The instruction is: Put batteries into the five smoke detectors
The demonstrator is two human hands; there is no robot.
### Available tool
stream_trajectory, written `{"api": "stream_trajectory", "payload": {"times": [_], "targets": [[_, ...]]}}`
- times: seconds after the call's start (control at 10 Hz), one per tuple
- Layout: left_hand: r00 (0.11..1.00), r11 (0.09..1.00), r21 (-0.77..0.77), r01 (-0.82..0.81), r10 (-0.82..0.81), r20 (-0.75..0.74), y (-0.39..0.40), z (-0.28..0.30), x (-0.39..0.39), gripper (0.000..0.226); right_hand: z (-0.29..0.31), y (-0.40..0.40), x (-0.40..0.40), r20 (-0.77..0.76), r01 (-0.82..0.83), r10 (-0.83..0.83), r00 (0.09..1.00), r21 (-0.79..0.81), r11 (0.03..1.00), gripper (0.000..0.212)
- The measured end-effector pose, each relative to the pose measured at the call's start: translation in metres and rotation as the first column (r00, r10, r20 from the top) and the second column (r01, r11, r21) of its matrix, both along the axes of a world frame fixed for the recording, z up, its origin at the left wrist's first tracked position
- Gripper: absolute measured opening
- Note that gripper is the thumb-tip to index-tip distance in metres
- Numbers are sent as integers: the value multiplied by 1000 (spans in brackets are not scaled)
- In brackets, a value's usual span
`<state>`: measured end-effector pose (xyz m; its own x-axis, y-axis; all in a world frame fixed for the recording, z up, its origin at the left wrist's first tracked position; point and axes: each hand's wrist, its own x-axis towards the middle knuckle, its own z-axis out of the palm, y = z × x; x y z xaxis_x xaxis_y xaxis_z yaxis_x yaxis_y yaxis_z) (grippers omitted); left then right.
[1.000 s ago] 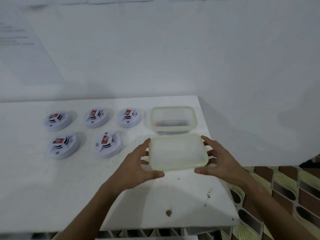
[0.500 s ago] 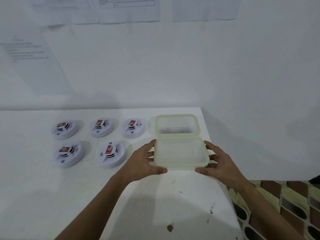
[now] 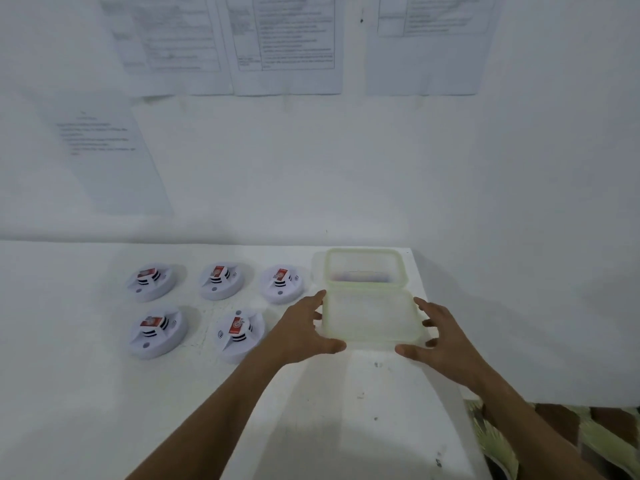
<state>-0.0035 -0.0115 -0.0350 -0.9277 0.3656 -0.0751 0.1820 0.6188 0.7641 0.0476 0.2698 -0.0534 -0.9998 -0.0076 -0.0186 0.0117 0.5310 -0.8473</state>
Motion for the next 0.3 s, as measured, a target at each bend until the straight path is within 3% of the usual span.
{"api": "stream_trajectory", "payload": {"times": [0.1, 0.2, 0.3], "targets": [[1000, 999, -41, -1, 1, -2, -9, 8, 0, 107, 10, -12, 4, -15, 50, -48, 999, 145, 988, 109], [999, 999, -52, 1, -4, -50, -31, 16, -3, 98, 27, -39, 8, -100, 77, -54, 994, 243, 967, 113], [985, 999, -36, -2, -4, -174, -64, 38, -4, 80, 44, -83, 4, -160, 70, -32, 987, 236, 969, 94]]}}
